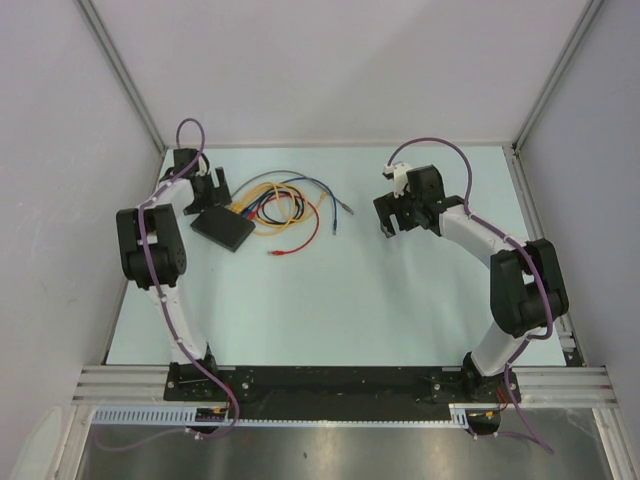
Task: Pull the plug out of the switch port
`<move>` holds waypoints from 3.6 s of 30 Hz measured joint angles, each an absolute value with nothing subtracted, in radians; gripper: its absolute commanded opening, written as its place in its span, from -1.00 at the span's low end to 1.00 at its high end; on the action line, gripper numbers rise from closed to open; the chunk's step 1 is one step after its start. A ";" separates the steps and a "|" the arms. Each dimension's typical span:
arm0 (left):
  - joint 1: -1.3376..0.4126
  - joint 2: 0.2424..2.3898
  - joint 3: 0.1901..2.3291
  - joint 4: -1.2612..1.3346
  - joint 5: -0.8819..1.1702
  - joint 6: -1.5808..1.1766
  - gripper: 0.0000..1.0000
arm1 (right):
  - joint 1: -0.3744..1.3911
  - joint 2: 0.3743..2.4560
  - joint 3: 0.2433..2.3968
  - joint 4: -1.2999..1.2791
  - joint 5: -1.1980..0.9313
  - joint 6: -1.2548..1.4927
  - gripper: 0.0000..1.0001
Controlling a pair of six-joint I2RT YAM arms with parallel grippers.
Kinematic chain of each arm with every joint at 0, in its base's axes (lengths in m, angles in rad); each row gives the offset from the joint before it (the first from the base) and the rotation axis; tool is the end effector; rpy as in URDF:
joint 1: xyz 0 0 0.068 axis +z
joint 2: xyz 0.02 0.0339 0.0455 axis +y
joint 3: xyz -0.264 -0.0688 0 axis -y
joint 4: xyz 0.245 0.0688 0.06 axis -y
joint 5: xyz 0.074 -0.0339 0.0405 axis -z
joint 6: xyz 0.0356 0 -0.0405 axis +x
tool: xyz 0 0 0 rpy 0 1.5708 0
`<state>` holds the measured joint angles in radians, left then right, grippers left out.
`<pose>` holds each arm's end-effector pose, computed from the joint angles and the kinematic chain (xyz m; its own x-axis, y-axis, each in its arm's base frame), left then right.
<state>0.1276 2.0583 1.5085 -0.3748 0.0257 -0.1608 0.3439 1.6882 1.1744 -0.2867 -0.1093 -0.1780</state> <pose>0.4464 0.0563 0.1824 -0.7638 -0.2594 -0.5911 -0.2372 0.9644 -0.1167 0.3470 0.1284 0.2290 -0.5930 -0.3993 -0.6992 -0.5199 0.8530 -0.0462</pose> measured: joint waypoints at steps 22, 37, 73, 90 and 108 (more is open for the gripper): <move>-0.054 2.078 1.488 -0.339 0.082 -0.093 0.67 | 0.344 1.689 1.171 -0.286 -0.109 -0.185 0.91; -0.213 2.029 1.405 -0.315 0.146 -0.006 0.56 | 0.344 1.689 1.169 -0.278 -0.106 -0.186 0.91; -0.076 1.671 1.010 -0.537 0.455 -0.044 -0.45 | 0.333 2.198 1.608 -0.247 -0.412 -0.049 0.78; -0.092 1.955 1.320 -0.615 0.342 -0.028 -0.09 | 0.383 2.073 1.420 -0.222 -0.354 -0.127 0.67; -0.237 2.048 1.467 -0.617 0.302 0.030 0.03 | 0.463 1.876 1.224 -0.311 -0.254 -0.217 0.85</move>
